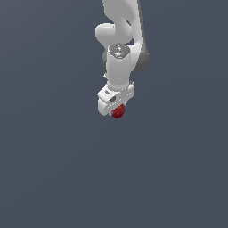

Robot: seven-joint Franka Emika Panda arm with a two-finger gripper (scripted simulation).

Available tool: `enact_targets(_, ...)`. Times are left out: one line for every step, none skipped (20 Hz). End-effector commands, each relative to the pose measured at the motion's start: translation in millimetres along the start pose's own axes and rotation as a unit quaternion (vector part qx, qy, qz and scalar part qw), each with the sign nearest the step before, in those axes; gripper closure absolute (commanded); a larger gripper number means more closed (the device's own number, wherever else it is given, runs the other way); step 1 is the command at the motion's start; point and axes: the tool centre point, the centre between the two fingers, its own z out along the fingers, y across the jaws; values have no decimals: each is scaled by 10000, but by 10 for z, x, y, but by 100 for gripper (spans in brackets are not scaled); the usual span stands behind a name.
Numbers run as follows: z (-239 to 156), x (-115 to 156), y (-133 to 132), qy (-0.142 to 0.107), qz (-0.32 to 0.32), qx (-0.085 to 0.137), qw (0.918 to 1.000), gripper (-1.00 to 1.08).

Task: Pick up the object and move it to a goal position.

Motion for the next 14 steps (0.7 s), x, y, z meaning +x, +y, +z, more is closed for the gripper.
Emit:
enact_targets(-269,-35,13,12,-3,-5,10000,108)
enact_targets(-367,-49,18,12,-3,-5,10000,108)
enact_targets(-462,-63,23,12,-3,-5,10000,108)
enact_targets(-552,-76,28,14,-4,-3,10000,108)
enact_targets(-639,-88,32,14,-4,-3,10000,108)
enact_targets(-721,-100,37,14,-4,-3,10000,108)
enact_targets(-800,-111,42,14,-4,-3,10000,108)
enact_targets(-874,-121,47,14,-4,-3,10000,108)
enact_targets(-944,-130,52,14,-4,-3,10000,108)
enact_targets(-1008,-138,58,14,-4,-3,10000,108)
enact_targets(-1068,-145,63,14,-4,-3,10000,108)
enact_targets(-1122,-152,68,14,-4,-3,10000,108)
enact_targets(-1171,-158,72,14,-4,-3,10000,108)
enact_targets(-1215,-163,77,14,-4,-3,10000,108)
